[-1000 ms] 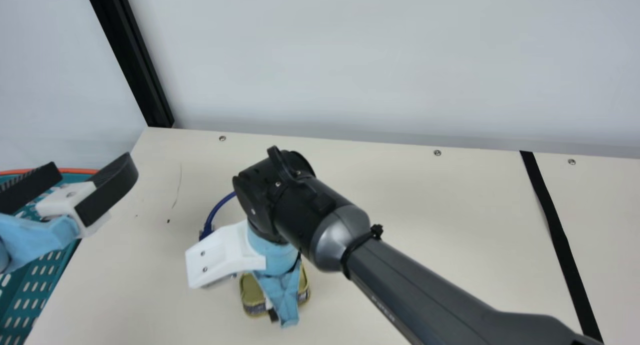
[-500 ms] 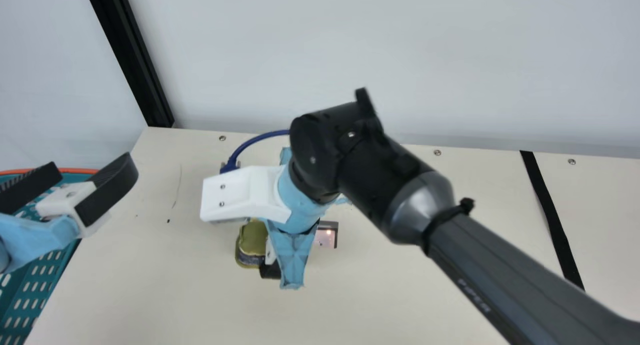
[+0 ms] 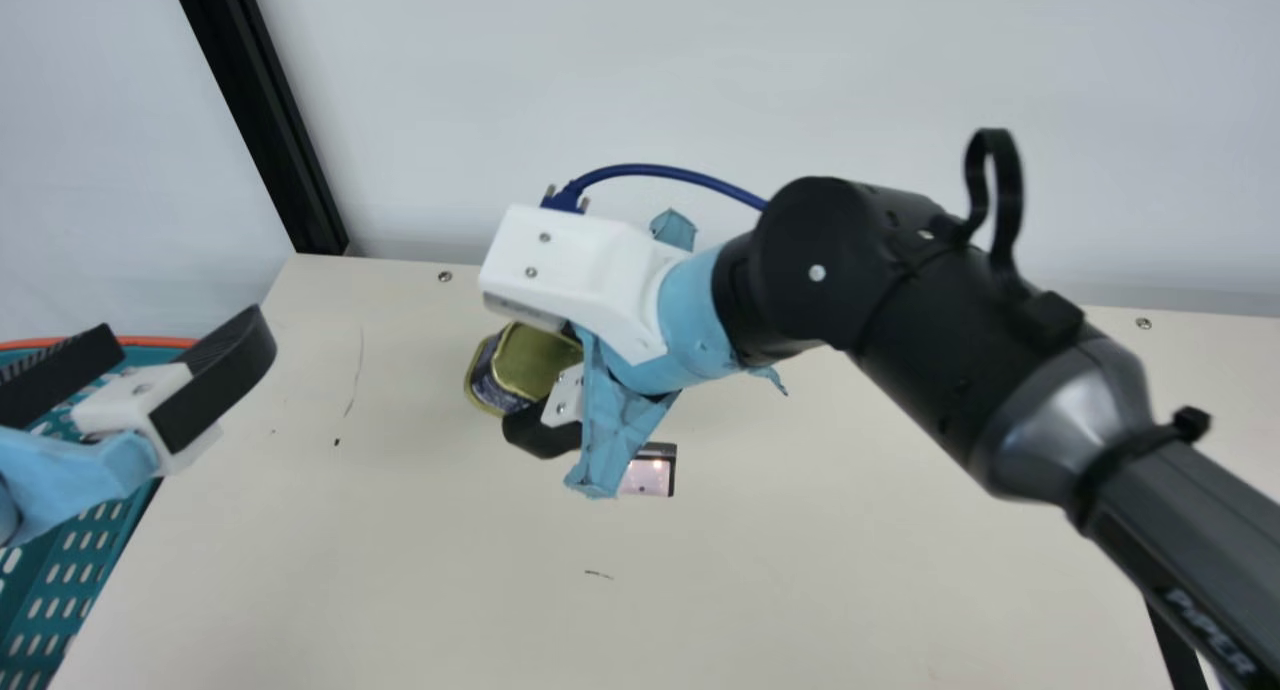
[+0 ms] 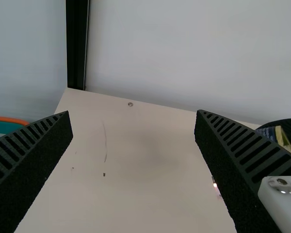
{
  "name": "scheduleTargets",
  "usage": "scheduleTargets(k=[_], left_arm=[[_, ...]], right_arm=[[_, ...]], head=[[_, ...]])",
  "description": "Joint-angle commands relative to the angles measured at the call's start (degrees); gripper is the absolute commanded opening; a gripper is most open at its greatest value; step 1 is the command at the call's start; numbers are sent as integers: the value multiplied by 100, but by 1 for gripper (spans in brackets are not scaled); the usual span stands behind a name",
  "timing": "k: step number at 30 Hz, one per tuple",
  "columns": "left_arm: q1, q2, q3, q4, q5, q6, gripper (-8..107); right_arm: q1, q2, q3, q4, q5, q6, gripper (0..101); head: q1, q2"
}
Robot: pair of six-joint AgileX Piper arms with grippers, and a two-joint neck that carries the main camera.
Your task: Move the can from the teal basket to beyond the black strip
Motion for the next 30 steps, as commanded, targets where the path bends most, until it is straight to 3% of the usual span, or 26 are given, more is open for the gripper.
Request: scheduleTargets(k=[1, 8, 14, 23, 30], left_arm=[[0, 0, 0, 0, 0, 0, 90], [0, 0, 0, 0, 0, 0, 90], [0, 0, 0, 0, 0, 0, 90], [0, 0, 0, 0, 0, 0, 90], [0, 0, 0, 0, 0, 0, 90]], right_arm=[[-54, -115, 271, 609, -352, -201, 0], [-280, -401, 935, 1909, -888, -945, 0], [-533, -476, 1384, 3029, -1031, -1722, 0], [-1032, -329, 1840, 4678, -799, -3036, 0], [-1345, -90, 2123, 5650, -475, -4011, 0]], head=[[-157, -23], [-157, -23], [-157, -23], [-157, -23], [-157, -23]])
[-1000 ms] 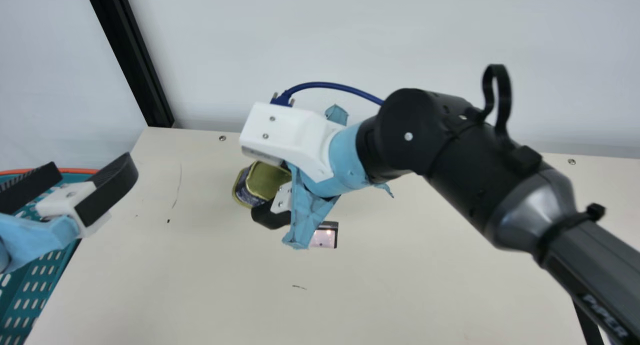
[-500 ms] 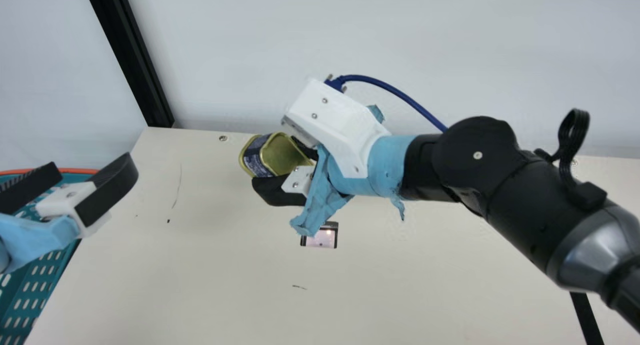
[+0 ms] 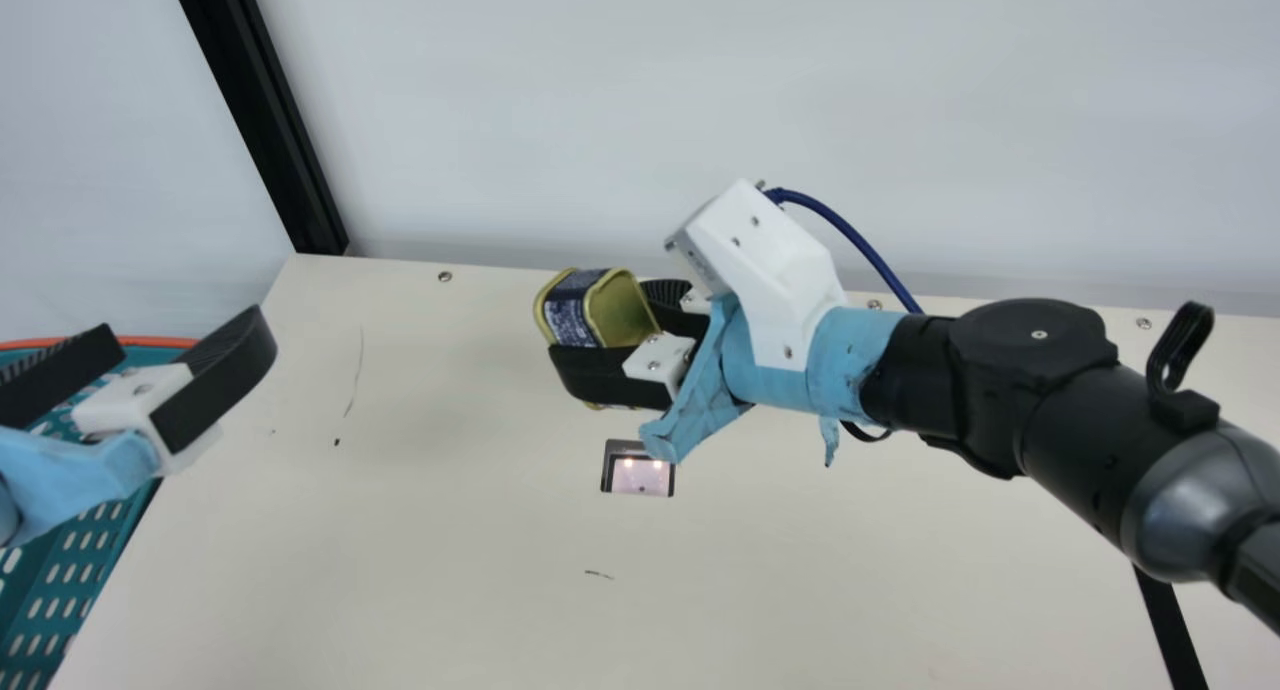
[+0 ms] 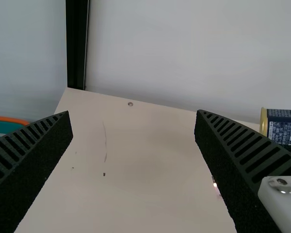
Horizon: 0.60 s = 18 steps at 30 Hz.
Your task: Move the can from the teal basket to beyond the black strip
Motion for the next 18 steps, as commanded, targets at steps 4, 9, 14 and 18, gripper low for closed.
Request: scheduleTargets(k=[4, 9, 14, 18], left_arm=[[0, 0, 0, 0, 0, 0, 90], [0, 0, 0, 0, 0, 0, 90], [0, 0, 0, 0, 0, 0, 90], [0, 0, 0, 0, 0, 0, 90]], right_arm=[[-119, 202, 132, 736, 264, -765, 0], [-161, 407, 210, 1042, 373, -1140, 0], [-168, 539, 232, 1220, 422, -1364, 0], [-169, 600, 235, 1260, 423, -1441, 0]], head=[[-157, -23], [-157, -23], [-157, -23], [-157, -23]])
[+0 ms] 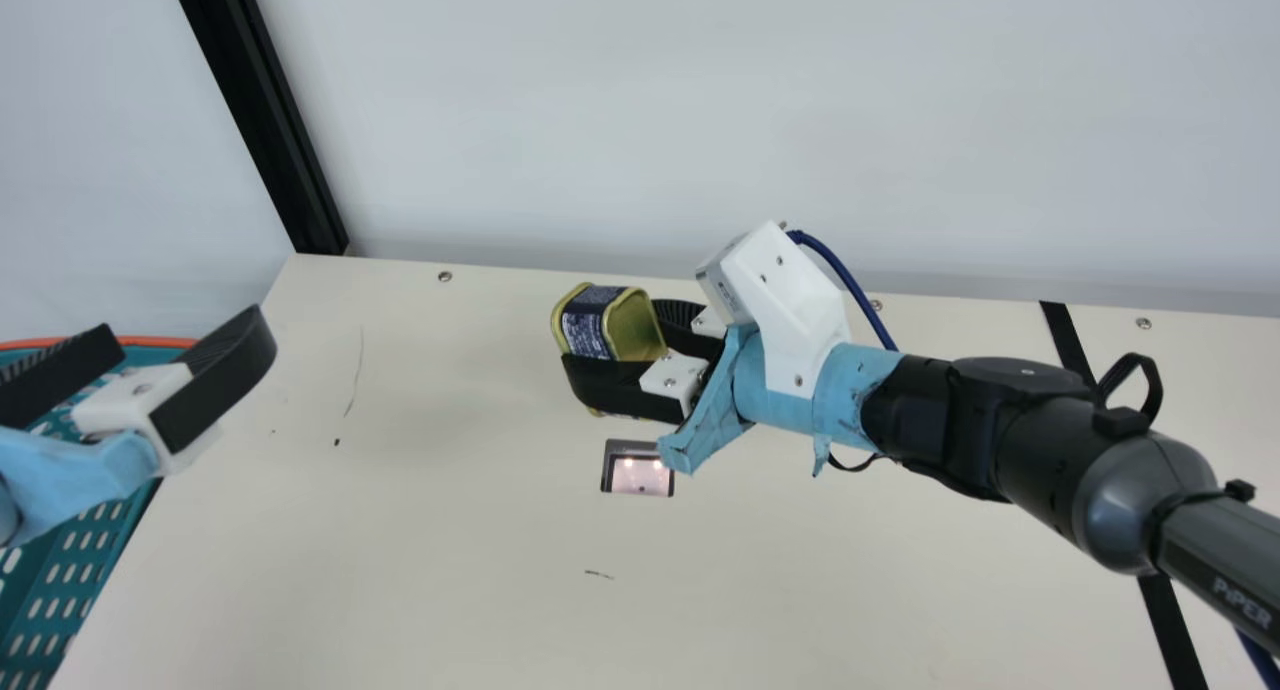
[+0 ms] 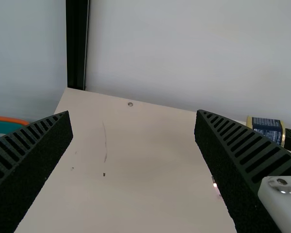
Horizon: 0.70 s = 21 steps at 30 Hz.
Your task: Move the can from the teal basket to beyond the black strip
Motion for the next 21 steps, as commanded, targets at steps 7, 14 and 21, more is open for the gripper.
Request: scheduleTargets(k=[7, 14, 21], left_arm=[[0, 0, 0, 0, 0, 0, 90], [0, 0, 0, 0, 0, 0, 90], [0, 0, 0, 0, 0, 0, 90]], right_arm=[[-18, 68, -10, -5, -49, -68, 0], [-39, 97, -17, -59, -151, -52, 0], [-69, 109, -18, -59, -207, -44, 0]], head=[[-157, -23], [-157, -23], [-157, -23]])
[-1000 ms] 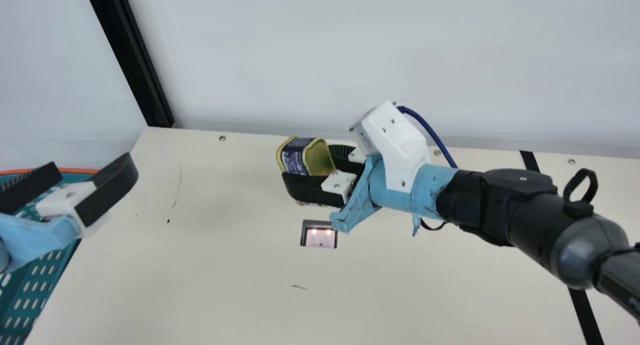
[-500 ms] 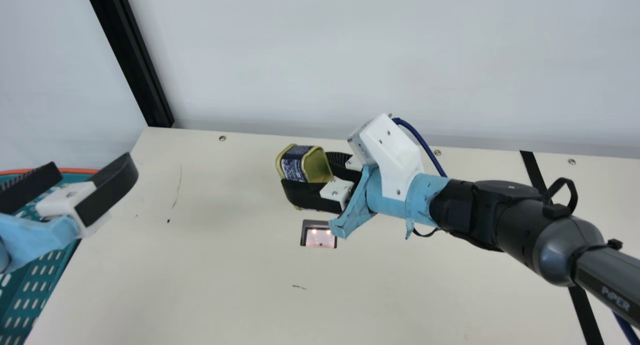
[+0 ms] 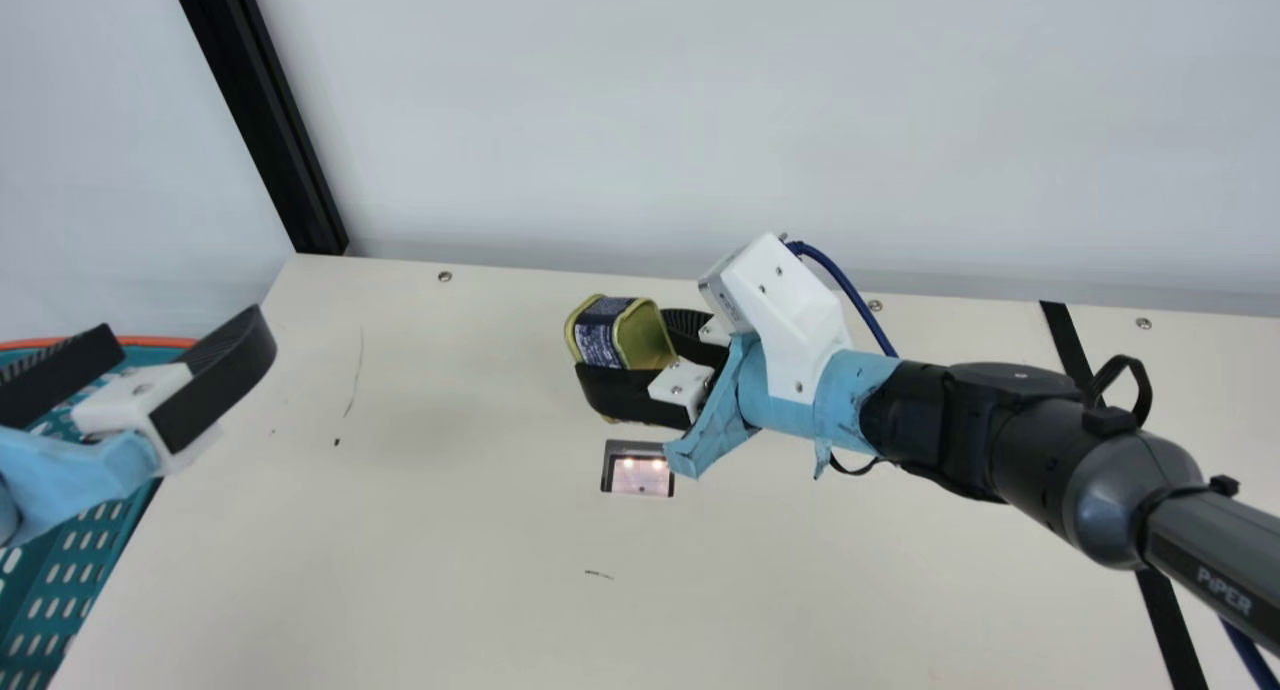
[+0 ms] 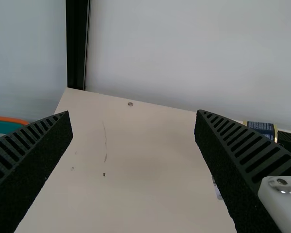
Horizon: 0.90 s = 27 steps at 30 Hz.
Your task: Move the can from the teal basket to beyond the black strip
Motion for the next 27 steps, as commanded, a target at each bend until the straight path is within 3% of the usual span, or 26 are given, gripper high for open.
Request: scheduleTargets(k=[1, 7, 12, 19, 27], left_arm=[[0, 0, 0, 0, 0, 0, 90], [0, 0, 0, 0, 0, 0, 90], [0, 0, 0, 0, 0, 0, 90], [0, 0, 0, 0, 0, 0, 90], [0, 0, 0, 0, 0, 0, 90]], right_arm=[[-15, -11, -2, 54, -13, -6, 0], [-91, -242, 37, 305, -95, -142, 0], [-149, -534, 97, 233, -178, -13, 0], [-242, -1075, 212, -332, -440, 530, 0], [-541, -1724, 484, -1299, -898, 1525, 0]], head=[[-157, -23], [-157, -23], [-157, -23], [-153, -145], [-184, -1057]])
